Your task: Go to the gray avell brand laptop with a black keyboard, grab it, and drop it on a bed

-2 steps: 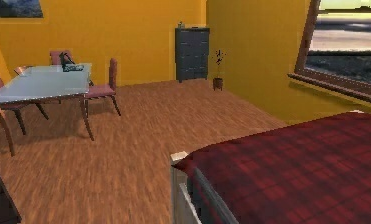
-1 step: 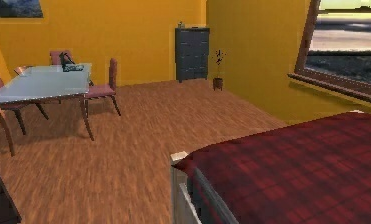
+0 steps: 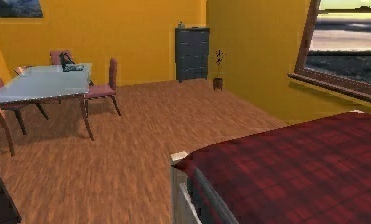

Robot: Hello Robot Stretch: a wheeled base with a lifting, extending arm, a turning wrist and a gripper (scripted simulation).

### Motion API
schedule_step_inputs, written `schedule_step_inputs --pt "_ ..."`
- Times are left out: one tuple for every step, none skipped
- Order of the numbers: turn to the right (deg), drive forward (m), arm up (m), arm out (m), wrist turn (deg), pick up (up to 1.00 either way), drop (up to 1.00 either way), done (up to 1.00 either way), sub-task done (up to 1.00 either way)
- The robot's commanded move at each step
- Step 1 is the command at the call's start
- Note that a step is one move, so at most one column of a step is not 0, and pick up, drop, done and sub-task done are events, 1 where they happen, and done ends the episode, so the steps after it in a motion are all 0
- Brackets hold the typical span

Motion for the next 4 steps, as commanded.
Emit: schedule_step_inputs --pt "0.0 0.0 -0.32 0.0 0.0 0.0 0.0 0.0 0.0" --pt "0.0 0.0 0.0 0.0 0.0 0.0 1.0 0.0 0.0" --pt "0.0 0.0 0.04 0.0 0.0 0.0 0.0 0.0 0.0" --pt "0.0 0.0 0.0 -0.08 0.0 0.0 0.0 0.0 0.0"
